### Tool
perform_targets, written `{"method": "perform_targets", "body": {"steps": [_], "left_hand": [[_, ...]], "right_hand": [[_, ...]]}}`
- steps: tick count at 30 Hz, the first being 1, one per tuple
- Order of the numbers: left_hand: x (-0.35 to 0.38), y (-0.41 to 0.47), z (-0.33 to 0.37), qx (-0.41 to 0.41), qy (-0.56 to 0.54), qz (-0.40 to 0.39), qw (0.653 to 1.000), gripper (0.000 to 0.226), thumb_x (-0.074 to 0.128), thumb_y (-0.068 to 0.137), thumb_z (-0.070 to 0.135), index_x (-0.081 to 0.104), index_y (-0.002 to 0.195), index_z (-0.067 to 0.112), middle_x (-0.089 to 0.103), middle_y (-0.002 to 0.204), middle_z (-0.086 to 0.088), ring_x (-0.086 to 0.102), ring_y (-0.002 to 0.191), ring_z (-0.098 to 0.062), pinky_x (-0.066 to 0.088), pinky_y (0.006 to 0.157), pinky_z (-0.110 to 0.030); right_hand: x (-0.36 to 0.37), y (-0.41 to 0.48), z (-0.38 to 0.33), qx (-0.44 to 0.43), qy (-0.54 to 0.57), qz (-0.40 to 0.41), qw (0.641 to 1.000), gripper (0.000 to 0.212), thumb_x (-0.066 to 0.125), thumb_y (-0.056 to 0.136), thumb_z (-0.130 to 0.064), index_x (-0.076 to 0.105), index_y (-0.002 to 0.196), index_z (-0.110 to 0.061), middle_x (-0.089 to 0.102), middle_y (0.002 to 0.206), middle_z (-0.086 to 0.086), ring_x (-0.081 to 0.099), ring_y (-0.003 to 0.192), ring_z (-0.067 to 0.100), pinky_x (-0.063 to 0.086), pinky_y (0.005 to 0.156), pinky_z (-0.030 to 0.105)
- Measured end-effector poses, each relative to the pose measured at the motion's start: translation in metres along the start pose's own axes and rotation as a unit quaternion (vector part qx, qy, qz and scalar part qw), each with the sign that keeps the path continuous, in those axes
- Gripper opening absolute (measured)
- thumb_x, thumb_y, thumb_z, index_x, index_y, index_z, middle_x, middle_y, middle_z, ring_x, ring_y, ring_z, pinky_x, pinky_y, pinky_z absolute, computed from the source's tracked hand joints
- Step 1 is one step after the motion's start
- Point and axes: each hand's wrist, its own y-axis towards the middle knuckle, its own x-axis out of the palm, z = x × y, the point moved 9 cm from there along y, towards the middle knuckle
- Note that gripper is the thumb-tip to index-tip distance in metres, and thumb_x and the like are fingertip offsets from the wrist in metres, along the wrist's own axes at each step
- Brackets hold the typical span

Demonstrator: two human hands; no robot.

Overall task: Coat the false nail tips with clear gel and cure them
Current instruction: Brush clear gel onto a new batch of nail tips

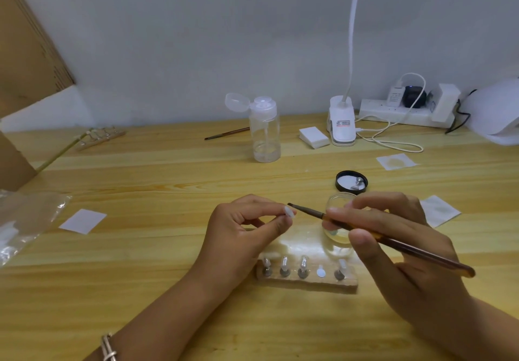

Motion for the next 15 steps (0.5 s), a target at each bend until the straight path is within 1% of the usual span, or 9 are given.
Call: {"method": "perform_targets", "body": {"steps": [3, 7, 11, 15], "left_hand": [[0.0013, 0.0004, 0.0011, 0.004, -0.009, -0.001, 1.0, 0.008, 0.077, 0.075, 0.023, 0.081, 0.081, 0.026, 0.075, 0.083, 0.011, 0.066, 0.083, 0.0, 0.044, 0.067, -0.01], [0.0018, 0.0007, 0.0004, 0.004, -0.013, 0.0, 1.0, 0.01, 0.077, 0.074, 0.025, 0.081, 0.082, 0.023, 0.074, 0.081, 0.013, 0.063, 0.079, 0.002, 0.043, 0.066, -0.011], [0.002, 0.001, 0.0005, 0.005, -0.009, -0.001, 1.0, 0.011, 0.077, 0.073, 0.024, 0.081, 0.083, 0.021, 0.074, 0.081, 0.013, 0.064, 0.08, 0.002, 0.043, 0.066, -0.011], [0.0014, 0.0006, -0.0008, -0.002, -0.011, 0.001, 1.0, 0.009, 0.078, 0.074, 0.019, 0.081, 0.082, 0.021, 0.074, 0.082, 0.011, 0.064, 0.079, 0.002, 0.044, 0.066, -0.011]], "right_hand": [[0.0002, -0.0003, 0.0005, 0.001, -0.002, -0.001, 1.0, 0.031, 0.047, 0.101, -0.036, 0.069, 0.109, -0.015, 0.072, 0.1, -0.016, 0.059, 0.107, 0.005, 0.039, 0.091, 0.032], [0.0017, -0.001, 0.0016, 0.005, -0.003, -0.006, 1.0, 0.035, 0.045, 0.102, -0.039, 0.07, 0.107, -0.015, 0.072, 0.098, -0.013, 0.059, 0.108, 0.007, 0.04, 0.09, 0.033], [0.0035, -0.001, 0.0035, 0.015, -0.005, -0.012, 1.0, 0.035, 0.044, 0.102, -0.04, 0.07, 0.108, -0.018, 0.073, 0.097, -0.01, 0.058, 0.109, 0.008, 0.041, 0.092, 0.034], [0.0035, -0.0012, 0.0032, 0.015, -0.01, -0.012, 1.0, 0.034, 0.044, 0.102, -0.04, 0.07, 0.106, -0.019, 0.072, 0.096, -0.012, 0.058, 0.109, 0.005, 0.04, 0.092, 0.032]]}}
